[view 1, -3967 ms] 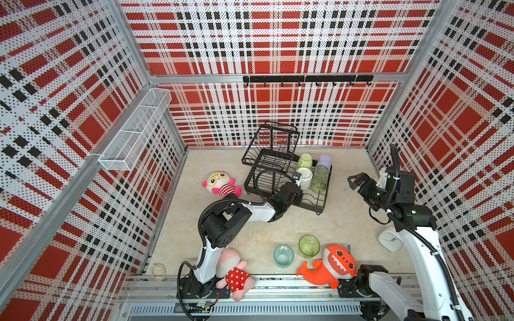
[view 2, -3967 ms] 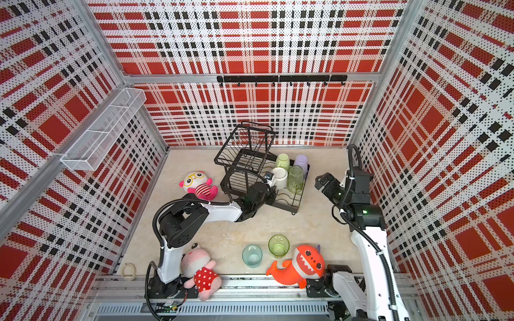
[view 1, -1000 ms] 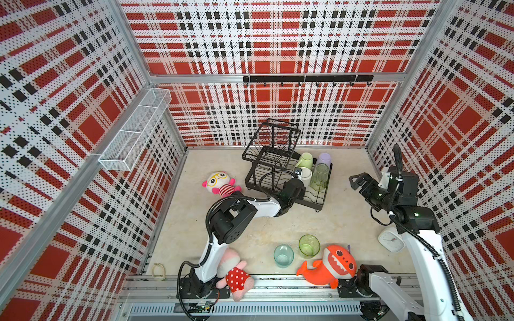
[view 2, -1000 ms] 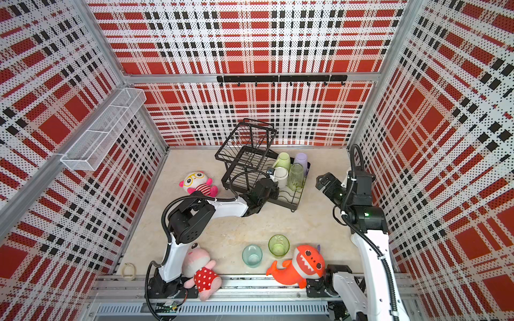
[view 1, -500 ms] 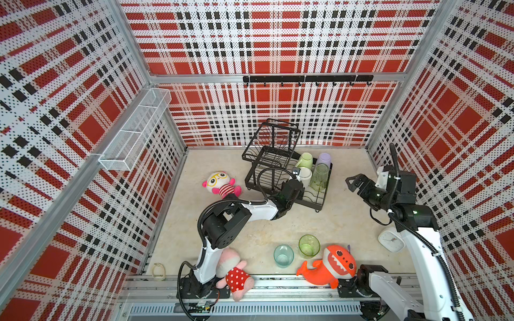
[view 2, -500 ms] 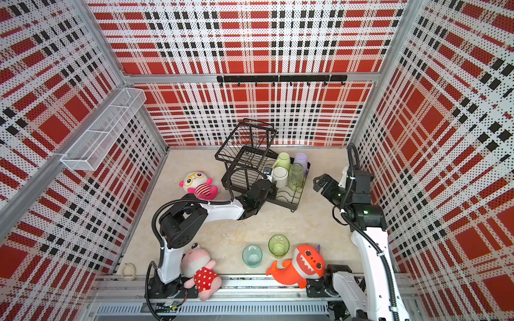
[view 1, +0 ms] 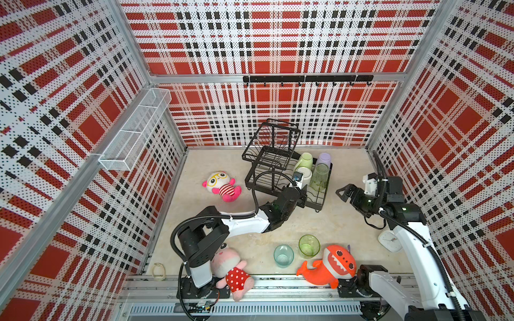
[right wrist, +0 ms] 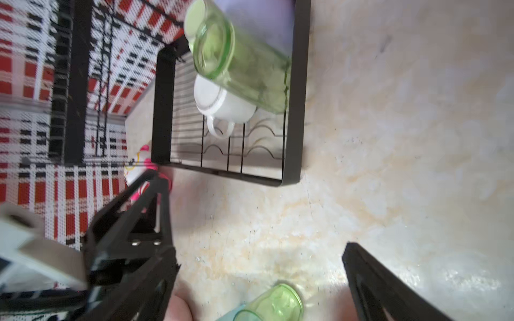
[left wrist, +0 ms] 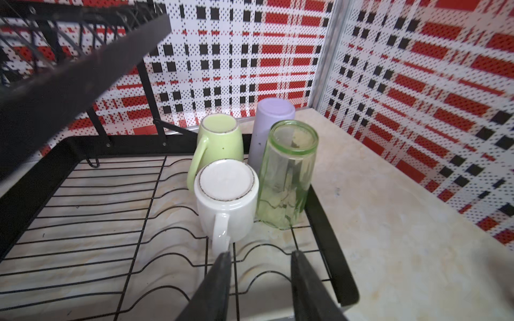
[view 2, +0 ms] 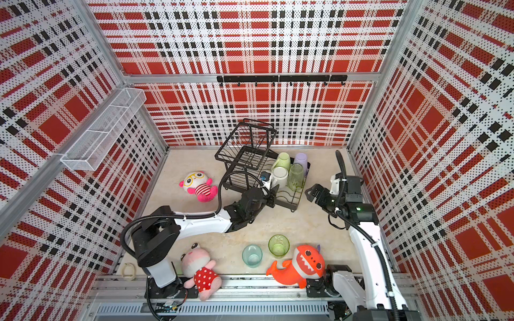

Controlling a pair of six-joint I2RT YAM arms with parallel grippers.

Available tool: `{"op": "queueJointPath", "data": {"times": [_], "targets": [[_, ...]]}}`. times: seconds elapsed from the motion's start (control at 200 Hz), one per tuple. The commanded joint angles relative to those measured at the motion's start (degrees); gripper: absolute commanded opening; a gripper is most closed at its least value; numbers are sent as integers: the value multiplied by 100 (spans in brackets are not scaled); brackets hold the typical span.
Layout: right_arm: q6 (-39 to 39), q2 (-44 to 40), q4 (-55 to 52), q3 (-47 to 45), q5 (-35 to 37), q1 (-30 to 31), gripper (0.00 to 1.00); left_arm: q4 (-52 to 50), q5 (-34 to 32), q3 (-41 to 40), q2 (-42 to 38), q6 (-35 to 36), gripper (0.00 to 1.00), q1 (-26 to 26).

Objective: Load cups into a dish rack
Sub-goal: Place the cup on the dish rack, then pick up the cup from the bottom-center of the table.

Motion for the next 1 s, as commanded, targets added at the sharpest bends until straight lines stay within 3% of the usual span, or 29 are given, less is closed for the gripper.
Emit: {"op": "queueJointPath", "data": {"times": [0.0,0.12,0.236,0.306,0.416,0.621,0.897,0.992], "targets": [[71,-124,-169,-249,16,550,95,29,52,-79,-577,375,41,-204],[286,-158,-183,-486,99,1192,94,-309,2,-200,-1051,590,41,-373],[292,-186,-393,-622,-59,1742,92,-688,47,-390,-1534,376,42,-288],[282,-155,-662,-623,55,2150,92,-1130,178,-375,-1834,327,49,-172],[475,-94,-855,-645,257,2809,91,-1665,200,-285,-2237,312,51,-74],[748,255,-861,-751,620,3796,88,-2166,163,-115,-2778,310,76,140],[621,707,-763,-883,1088,3937,81,-2157,263,-229,-3218,285,79,626],[624,822,-578,-969,1024,3941,80,-2136,352,-278,-3304,194,84,797]]}}
